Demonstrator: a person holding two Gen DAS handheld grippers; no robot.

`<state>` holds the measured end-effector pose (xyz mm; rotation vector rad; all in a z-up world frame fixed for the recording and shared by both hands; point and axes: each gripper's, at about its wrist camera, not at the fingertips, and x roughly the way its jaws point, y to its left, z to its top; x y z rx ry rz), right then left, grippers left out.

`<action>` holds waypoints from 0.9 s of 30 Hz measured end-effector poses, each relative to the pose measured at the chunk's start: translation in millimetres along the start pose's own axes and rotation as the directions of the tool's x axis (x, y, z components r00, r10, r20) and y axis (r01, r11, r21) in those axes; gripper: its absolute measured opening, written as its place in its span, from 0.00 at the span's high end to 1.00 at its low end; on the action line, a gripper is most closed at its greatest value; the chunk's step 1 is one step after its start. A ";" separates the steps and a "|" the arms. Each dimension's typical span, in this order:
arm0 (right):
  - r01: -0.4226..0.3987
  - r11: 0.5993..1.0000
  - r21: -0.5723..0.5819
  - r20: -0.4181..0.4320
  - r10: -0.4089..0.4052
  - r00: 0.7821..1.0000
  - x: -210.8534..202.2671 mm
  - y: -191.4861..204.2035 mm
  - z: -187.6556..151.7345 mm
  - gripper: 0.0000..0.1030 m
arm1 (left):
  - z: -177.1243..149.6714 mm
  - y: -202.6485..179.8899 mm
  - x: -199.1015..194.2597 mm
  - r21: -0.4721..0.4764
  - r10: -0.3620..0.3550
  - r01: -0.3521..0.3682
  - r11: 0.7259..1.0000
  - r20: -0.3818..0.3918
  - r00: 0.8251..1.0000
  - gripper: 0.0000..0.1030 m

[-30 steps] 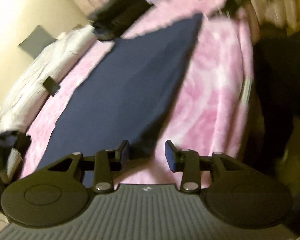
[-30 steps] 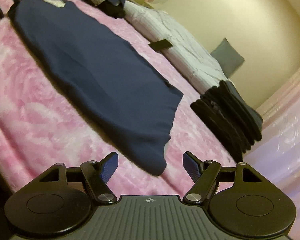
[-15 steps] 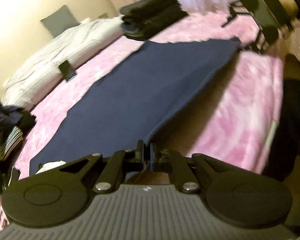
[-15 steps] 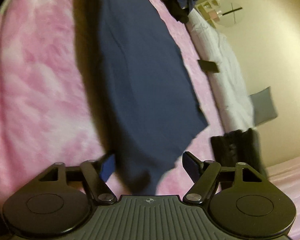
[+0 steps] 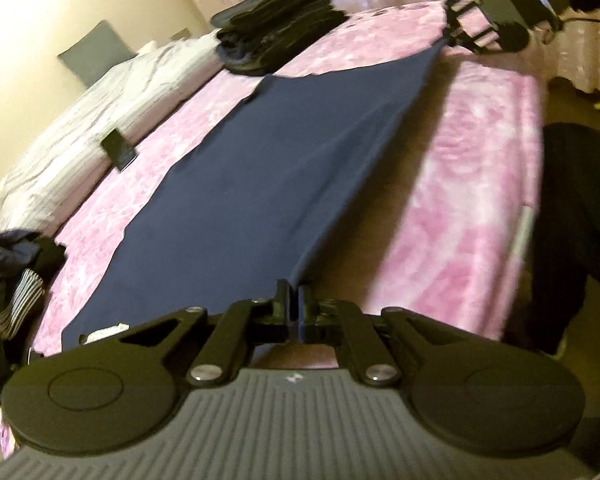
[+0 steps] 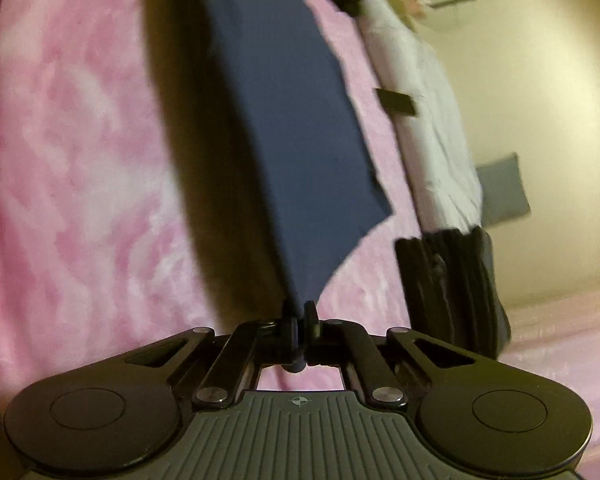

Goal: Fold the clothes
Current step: 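Pull the garment taut with both grippers to straighten it, then release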

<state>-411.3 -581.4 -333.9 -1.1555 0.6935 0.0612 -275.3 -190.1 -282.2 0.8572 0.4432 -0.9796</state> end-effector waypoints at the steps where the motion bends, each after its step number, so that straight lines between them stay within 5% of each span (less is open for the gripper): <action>1: 0.007 1.000 0.022 0.004 -0.007 1.000 -11.6 -3.1 2.0 1.00 | -1.2 -3.1 -5.8 0.018 0.000 0.000 1.000 0.004 1.000 0.99; 7: -0.021 0.997 0.075 0.017 0.019 1.000 -79.7 18.9 4.7 1.00 | -22.6 -20.9 -30.8 0.042 -0.003 0.003 0.999 -0.013 1.000 1.00; 18: -0.086 0.993 0.084 -0.044 0.090 0.995 -76.9 60.8 -2.6 1.00 | -53.2 -40.9 -13.3 0.047 -0.018 0.020 0.999 -0.058 0.998 1.00; 27: -0.044 0.986 0.164 -0.070 0.056 0.996 -90.4 66.6 -6.6 1.00 | -60.4 -38.1 -18.3 0.037 -0.020 0.023 0.999 -0.090 0.996 0.99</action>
